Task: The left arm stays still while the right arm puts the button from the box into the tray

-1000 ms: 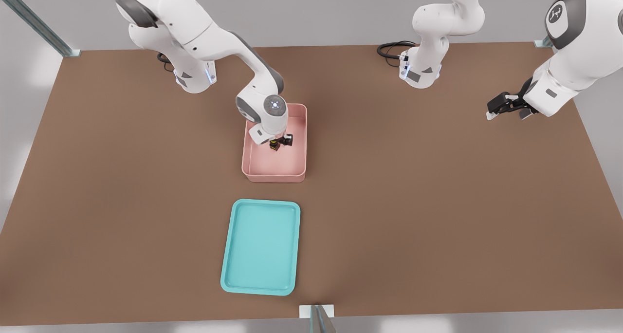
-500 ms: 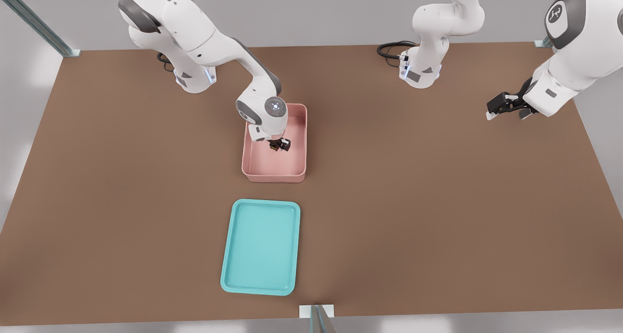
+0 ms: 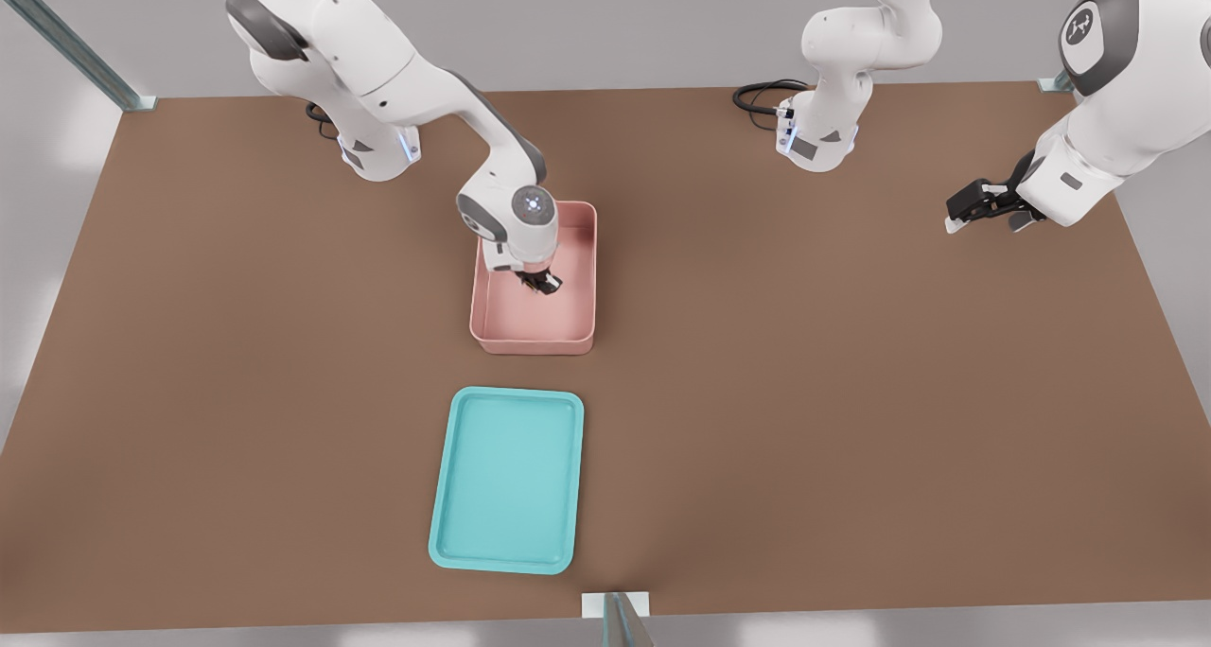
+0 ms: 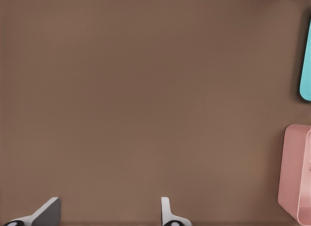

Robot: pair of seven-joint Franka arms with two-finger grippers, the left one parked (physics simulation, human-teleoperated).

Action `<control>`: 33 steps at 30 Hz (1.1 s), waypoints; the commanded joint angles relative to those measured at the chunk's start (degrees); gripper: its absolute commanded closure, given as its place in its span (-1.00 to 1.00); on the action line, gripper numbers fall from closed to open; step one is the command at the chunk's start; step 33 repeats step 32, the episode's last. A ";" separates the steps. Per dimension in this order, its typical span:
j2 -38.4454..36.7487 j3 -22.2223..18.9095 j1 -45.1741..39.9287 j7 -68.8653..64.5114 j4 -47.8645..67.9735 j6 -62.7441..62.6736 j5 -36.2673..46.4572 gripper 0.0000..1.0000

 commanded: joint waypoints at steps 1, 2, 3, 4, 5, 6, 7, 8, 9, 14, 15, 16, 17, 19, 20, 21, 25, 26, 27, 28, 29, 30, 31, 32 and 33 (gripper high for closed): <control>-1.05 4.80 -6.35 -1.31 2.90 -6.17 0.36 0.57; -0.70 12.36 -15.76 -5.35 7.12 -10.47 0.63 0.57; -0.52 13.60 -18.40 -11.06 13.00 -13.38 1.50 0.57; 0.09 13.07 -19.37 -17.92 18.63 -13.65 3.09 0.57; 3.69 13.07 -22.00 -27.22 28.46 -19.79 3.09 0.57; 5.89 13.16 -24.12 -33.04 34.71 -22.08 3.09 0.57; 10.11 12.72 -24.20 -36.38 40.60 -22.79 2.39 0.57; 14.41 11.49 -24.29 -40.68 45.08 -22.87 -0.07 0.57; 19.95 10.52 -24.20 -44.38 50.80 -23.31 -2.97 0.57; 30.68 10.17 -23.06 -44.29 57.57 -19.18 -8.78 -1.00; 30.68 10.26 -23.06 -44.29 57.57 -19.18 -8.78 -1.00; 30.51 10.26 -23.06 -44.29 57.66 -19.27 -8.69 -1.00; 30.07 10.61 -23.24 -44.38 57.66 -19.89 -8.69 -1.00; 28.05 11.57 -23.50 -44.64 57.66 -22.52 -8.42 -1.00; 25.15 15.08 -25.86 -47.26 57.66 -28.31 -8.42 -1.00; 20.14 19.31 -31.49 -61.14 57.75 -37.45 -8.69 -1.00; 5.57 12.32 -35.64 -113.03 61.62 -66.47 -8.29 -1.00; -1.12 -5.71 -27.04 -103.73 59.78 -65.59 11.85 -1.00; -8.43 -9.43 -24.03 -98.69 49.85 -61.81 12.23 -1.00; -11.68 -10.22 -24.12 -98.61 44.31 -60.41 12.23 -1.00; -15.02 -10.22 -24.38 -98.61 39.56 -57.94 12.23 -1.00; -15.29 -10.31 -24.47 -98.61 39.64 -57.94 12.23 -1.00; -15.29 -10.48 -24.64 -98.61 39.82 -58.21 12.23 -1.00; -15.29 -10.48 -24.73 -98.69 39.82 -58.38 12.23 -1.00; -15.29 -10.48 -24.73 -98.69 39.82 -58.38 12.23 -1.00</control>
